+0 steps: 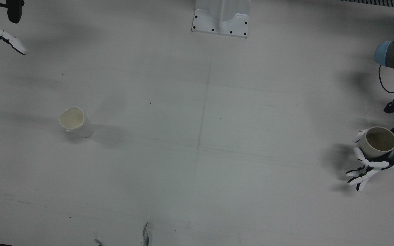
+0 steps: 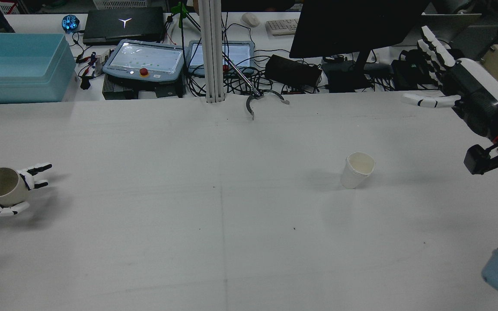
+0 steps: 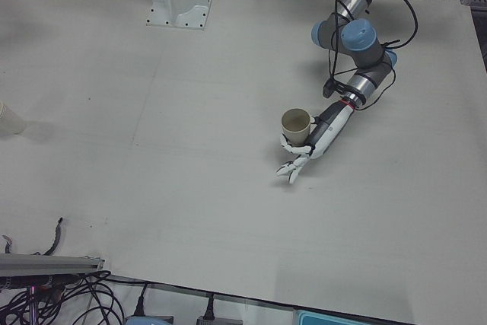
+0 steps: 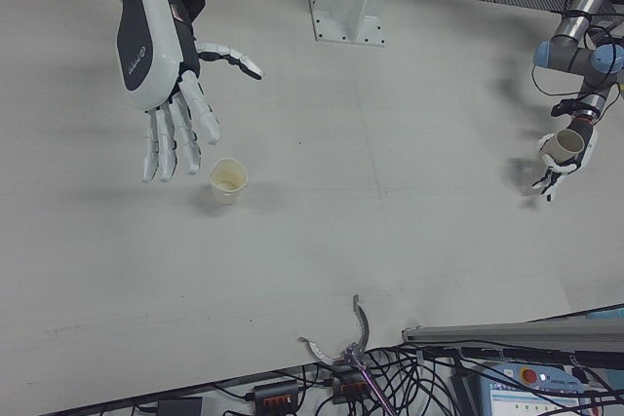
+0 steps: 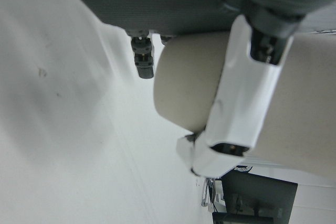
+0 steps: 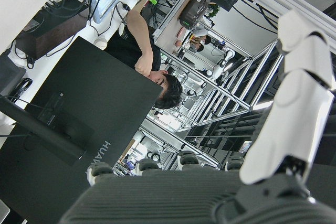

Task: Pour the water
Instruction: 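Reach the right hand to the white cup and close around it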

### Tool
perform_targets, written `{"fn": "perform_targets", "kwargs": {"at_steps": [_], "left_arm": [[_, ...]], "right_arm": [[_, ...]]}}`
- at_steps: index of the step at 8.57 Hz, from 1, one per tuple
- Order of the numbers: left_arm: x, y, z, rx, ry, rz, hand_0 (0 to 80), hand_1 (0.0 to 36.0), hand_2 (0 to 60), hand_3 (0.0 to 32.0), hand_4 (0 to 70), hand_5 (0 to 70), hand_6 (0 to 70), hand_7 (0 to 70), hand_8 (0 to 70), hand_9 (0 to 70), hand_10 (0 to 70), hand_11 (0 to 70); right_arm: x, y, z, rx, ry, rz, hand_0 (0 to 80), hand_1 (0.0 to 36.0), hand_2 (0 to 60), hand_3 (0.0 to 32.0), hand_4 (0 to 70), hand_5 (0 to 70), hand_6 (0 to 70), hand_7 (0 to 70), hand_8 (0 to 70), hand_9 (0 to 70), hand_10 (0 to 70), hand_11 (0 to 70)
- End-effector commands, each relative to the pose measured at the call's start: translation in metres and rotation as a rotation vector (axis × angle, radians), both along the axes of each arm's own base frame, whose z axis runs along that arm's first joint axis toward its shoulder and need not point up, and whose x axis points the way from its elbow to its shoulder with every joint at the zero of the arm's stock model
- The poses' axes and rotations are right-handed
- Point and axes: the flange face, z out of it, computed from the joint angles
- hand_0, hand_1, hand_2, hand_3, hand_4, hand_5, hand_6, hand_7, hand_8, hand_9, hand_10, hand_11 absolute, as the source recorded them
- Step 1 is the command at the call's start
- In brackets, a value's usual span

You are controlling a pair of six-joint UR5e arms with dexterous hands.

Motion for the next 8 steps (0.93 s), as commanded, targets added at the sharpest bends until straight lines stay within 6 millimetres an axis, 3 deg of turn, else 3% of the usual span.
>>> {"fn": "perform_targets", "kwargs": {"at_steps": [1, 2, 3, 4, 5, 6, 8], "left_arm": [[0.017, -0.012, -0.047, 0.059, 0.078, 0.094, 80.0, 36.0, 60.0, 0.0, 70.0, 70.0, 14.4, 10.9, 3.0, 0.7, 10.4, 18.5], [0.022, -0.019, -0.056, 0.059, 0.081, 0.09, 80.0, 36.0, 60.0, 0.0, 70.0, 70.0, 14.5, 10.7, 3.5, 0.7, 10.6, 18.8], [0.022, -0.02, -0.054, 0.045, 0.072, 0.087, 80.0, 36.0, 60.0, 0.0, 70.0, 70.0, 14.7, 11.2, 3.4, 0.8, 10.6, 18.9], [0.022, -0.019, -0.049, 0.037, 0.065, 0.086, 80.0, 36.0, 60.0, 0.0, 70.0, 70.0, 14.7, 11.2, 3.2, 0.8, 10.6, 18.8], [0.019, -0.018, -0.045, 0.03, 0.059, 0.085, 80.0, 36.0, 60.0, 0.0, 70.0, 70.0, 14.8, 11.3, 3.1, 0.8, 10.7, 19.1], [0.016, -0.015, -0.042, 0.024, 0.056, 0.083, 80.0, 36.0, 60.0, 0.0, 70.0, 70.0, 14.8, 11.3, 3.1, 0.8, 10.7, 19.1], [0.015, -0.015, -0.04, 0.022, 0.054, 0.083, 80.0, 36.0, 60.0, 0.0, 70.0, 70.0, 14.8, 11.4, 3.0, 0.8, 10.8, 19.3]], "right_arm": [[-0.04, -0.025, 0.026, 0.023, -0.026, -0.038, 46.8, 17.5, 22.6, 20.6, 0.0, 4.9, 5.4, 2.9, 1.4, 0.4, 0.0, 0.0], [-0.063, -0.046, 0.061, 0.081, -0.074, -0.045, 46.8, 18.0, 22.2, 18.6, 0.0, 5.2, 4.8, 1.0, 1.8, 1.1, 0.0, 0.0], [-0.091, -0.057, 0.098, 0.113, -0.126, -0.01, 46.7, 17.2, 18.8, 10.2, 0.0, 5.3, 2.3, 0.0, 3.1, 2.8, 0.0, 0.0], [-0.119, -0.052, 0.134, 0.087, -0.148, 0.023, 49.1, 21.5, 22.9, 10.4, 0.0, 6.3, 1.4, 0.0, 2.5, 1.5, 0.0, 0.0], [-0.147, -0.041, 0.166, 0.044, -0.148, -0.013, 50.8, 22.7, 19.9, 12.6, 0.0, 6.5, 0.9, 0.0, 1.3, 0.1, 0.0, 0.0], [-0.168, -0.029, 0.187, 0.009, -0.137, -0.056, 50.3, 21.9, 19.0, 11.2, 0.0, 6.2, 1.0, 0.0, 0.9, 0.0, 0.0, 0.0], [-0.181, -0.009, 0.199, 0.002, -0.134, -0.102, 48.2, 19.1, 16.8, 10.0, 0.0, 5.1, 0.0, 0.0, 0.5, 0.0, 0.0, 0.0]]}}
